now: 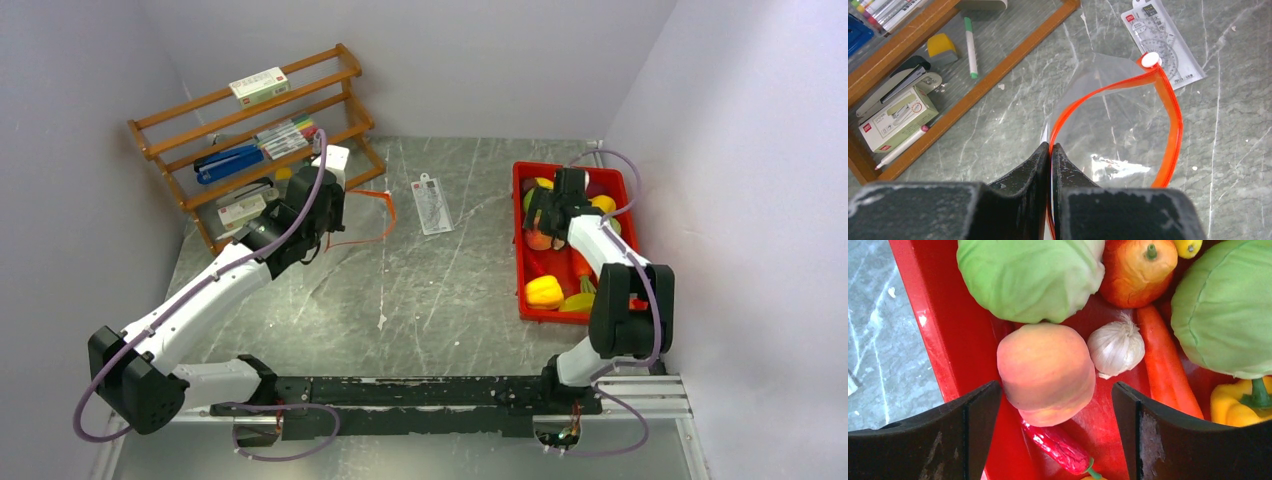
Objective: Place the food in the zip-top bag and seal the zipper
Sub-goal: Pick up the fake fruit from the bin.
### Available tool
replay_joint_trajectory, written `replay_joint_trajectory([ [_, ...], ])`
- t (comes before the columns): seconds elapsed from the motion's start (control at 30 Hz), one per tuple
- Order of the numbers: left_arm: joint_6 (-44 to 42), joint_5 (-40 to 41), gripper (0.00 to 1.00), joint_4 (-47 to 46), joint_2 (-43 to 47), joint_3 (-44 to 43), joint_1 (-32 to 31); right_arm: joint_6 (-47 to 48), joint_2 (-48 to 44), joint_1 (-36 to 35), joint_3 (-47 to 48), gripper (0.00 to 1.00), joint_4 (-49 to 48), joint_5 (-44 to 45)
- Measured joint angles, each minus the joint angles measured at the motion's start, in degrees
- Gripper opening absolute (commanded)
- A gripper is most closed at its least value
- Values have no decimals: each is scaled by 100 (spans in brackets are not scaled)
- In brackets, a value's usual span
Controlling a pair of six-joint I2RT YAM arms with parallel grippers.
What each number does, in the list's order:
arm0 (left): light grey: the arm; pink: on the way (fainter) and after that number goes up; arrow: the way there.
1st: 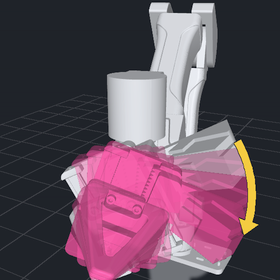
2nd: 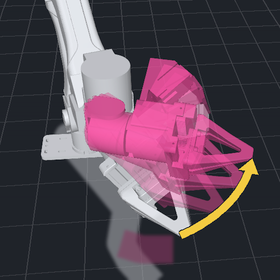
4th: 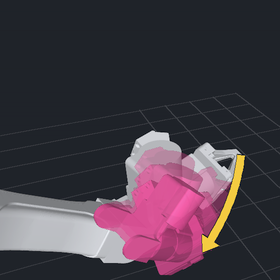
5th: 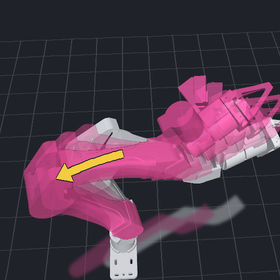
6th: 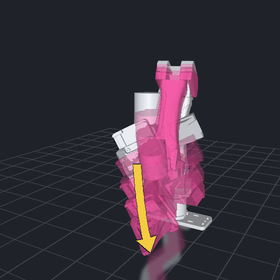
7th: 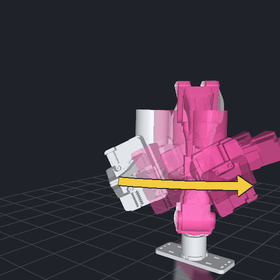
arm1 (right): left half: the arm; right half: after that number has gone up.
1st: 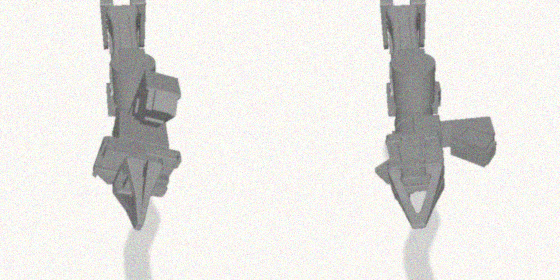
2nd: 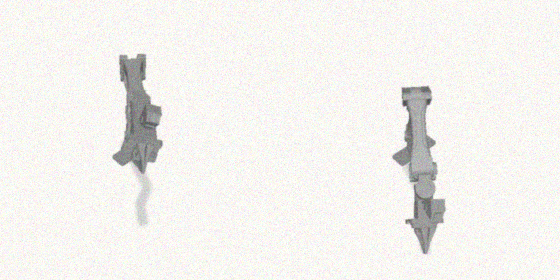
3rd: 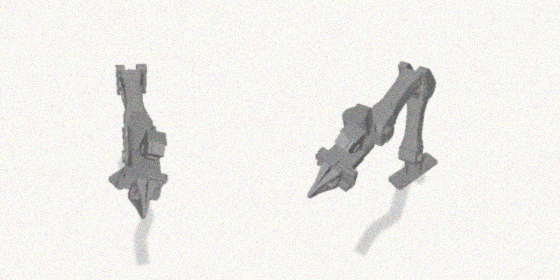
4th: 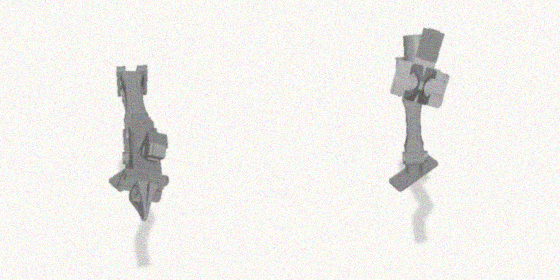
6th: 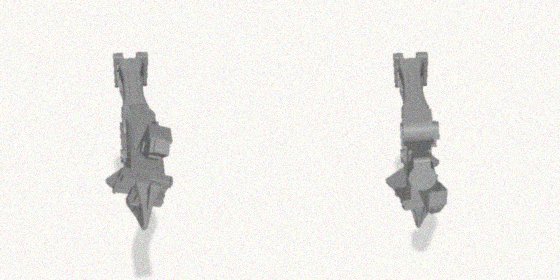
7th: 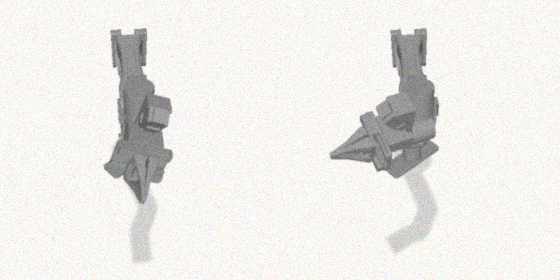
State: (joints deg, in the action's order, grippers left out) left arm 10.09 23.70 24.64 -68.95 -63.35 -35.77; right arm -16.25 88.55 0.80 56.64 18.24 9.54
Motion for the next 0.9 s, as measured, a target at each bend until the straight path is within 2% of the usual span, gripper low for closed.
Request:
replay_joint_trajectory([
  [0.53, 0, 50, 7, 4, 0, 28, -98, 273, 658, 92, 284, 81, -168, -570],
  [0.9, -2, 76, 7, 4, 0, 31, -153, 341, 761, 114, 304, 64, -205, -505],
])
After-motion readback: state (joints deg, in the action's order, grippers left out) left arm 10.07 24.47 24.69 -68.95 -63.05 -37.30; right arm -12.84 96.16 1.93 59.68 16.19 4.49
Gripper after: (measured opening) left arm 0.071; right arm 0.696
